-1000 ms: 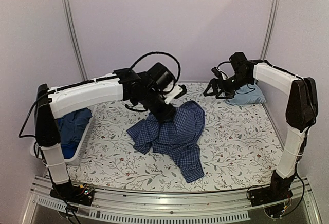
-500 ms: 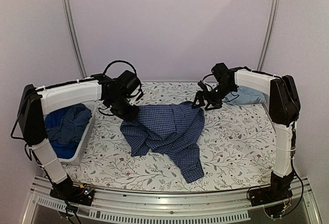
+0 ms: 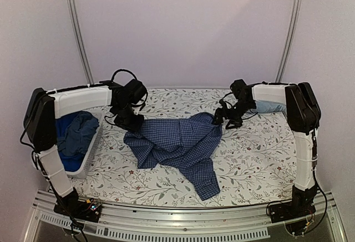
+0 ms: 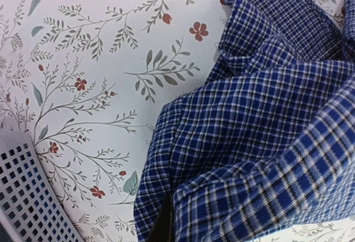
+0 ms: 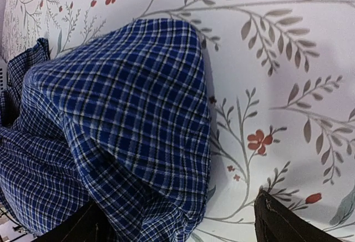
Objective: Fold and stack the mixed laundry pile
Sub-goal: Pick up the crumpled shirt from the center of the board.
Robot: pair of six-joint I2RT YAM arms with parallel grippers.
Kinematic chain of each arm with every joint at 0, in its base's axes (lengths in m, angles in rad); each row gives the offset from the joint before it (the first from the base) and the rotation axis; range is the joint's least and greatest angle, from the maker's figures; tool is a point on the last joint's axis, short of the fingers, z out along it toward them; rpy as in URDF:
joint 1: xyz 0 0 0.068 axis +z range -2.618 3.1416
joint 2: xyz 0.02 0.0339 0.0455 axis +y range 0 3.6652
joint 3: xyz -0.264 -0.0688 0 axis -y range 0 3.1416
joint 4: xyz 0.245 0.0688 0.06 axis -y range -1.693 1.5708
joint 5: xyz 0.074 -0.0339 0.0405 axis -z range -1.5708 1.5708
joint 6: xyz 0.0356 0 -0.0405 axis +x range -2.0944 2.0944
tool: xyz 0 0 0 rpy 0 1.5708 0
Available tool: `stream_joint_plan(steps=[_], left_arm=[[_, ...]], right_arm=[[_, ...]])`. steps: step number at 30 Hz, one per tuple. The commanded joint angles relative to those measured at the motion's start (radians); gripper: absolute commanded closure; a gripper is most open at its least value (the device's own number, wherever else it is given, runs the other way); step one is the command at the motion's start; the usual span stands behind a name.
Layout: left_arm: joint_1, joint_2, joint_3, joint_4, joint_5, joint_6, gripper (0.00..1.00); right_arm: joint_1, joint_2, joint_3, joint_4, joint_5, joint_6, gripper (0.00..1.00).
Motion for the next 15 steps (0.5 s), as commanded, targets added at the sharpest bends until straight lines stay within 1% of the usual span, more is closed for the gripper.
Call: stream_joint_plan(steps=[1,5,6,9,11,13,15], left_arm=[[0.031,0.036,0.032,-0.015,0.027,-0.01,1.0],[0.038,0.047,0.05,-0.024,0.035,-0.002,1.0],[0.04,0.048,0.052,-0.023,0.037,0.001,1.0],[0.04,0.047,0.059,-0.026,0.046,0.008,1.0],[0.039,0.05,0.064,-0.026,0.051,0.014,1.0],[0.04,0.057,0.071,-0.026,0.054,0.017,1.0],[0.04,0.062,0.079,-0.027,0.057,0.017,1.0]], right_arm=[[-0.004,-0.072,-0.138,0.098,-0.097,0.065,0.1],[-0.041,-0.201,-0.29,0.211,-0.173,0.152,0.05],[-0.057,-0.261,-0.327,0.248,-0.199,0.172,0.04],[-0.1,-0.38,-0.406,0.335,-0.256,0.25,0.04],[-0.1,-0.402,-0.409,0.314,-0.263,0.254,0.06],[-0.092,-0.388,-0.422,0.289,-0.257,0.252,0.14],[-0.06,-0.373,-0.443,0.265,-0.214,0.255,0.19]])
